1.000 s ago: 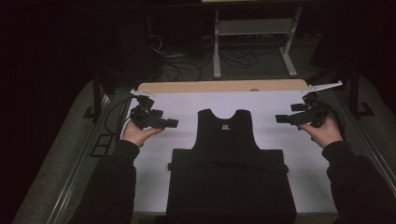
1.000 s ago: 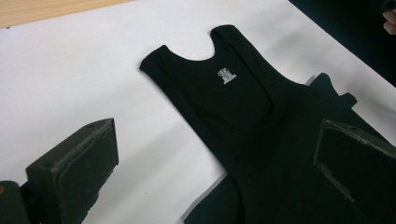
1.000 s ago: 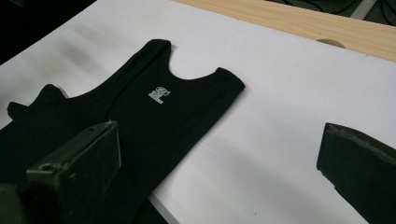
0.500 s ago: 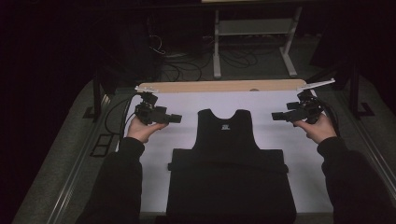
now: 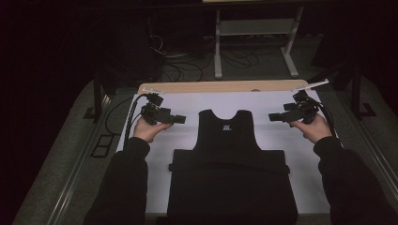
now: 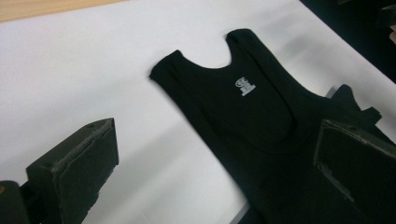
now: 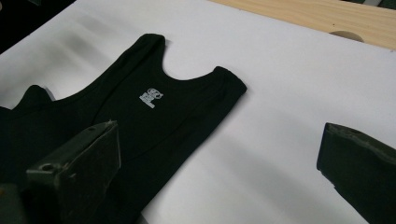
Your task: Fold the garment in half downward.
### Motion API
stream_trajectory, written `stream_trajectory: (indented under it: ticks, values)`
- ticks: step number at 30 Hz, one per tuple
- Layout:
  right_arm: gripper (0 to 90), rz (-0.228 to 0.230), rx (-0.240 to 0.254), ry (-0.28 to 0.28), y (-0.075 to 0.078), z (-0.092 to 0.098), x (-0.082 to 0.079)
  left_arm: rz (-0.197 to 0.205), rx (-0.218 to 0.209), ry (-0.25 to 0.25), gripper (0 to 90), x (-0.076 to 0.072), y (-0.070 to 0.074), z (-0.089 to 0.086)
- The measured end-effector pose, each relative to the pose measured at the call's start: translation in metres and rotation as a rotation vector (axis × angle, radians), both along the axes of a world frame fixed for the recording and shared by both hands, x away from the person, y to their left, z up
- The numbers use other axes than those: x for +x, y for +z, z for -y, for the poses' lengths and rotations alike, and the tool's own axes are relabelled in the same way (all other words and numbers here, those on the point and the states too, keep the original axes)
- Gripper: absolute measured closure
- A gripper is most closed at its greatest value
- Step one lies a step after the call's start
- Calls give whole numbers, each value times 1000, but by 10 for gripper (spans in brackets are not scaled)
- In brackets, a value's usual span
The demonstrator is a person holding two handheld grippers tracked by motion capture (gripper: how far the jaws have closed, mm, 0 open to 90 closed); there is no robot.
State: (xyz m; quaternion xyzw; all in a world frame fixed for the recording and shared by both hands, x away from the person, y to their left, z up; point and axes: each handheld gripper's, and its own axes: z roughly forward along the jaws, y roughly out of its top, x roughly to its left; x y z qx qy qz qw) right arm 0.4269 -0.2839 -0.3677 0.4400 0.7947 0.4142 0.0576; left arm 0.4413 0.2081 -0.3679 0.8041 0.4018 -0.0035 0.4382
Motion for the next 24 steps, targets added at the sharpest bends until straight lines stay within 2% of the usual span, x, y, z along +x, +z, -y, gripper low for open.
stream_trajectory:
  ticks: [10,14,19,24]
  values:
    - [0,-14,-4,12,-7,-9,10,-8,1,-15,0,9,-7,9]
    - [0,-17,10,11,-11,-14,12,6,-19,-14,0,11,-11,13]
    - [0,-25,1,22,-15,-21,17,13,-38,-12,0,14,-14,19]
    - [0,-31,-6,23,-18,-27,22,4,-33,-16,0,20,-17,24]
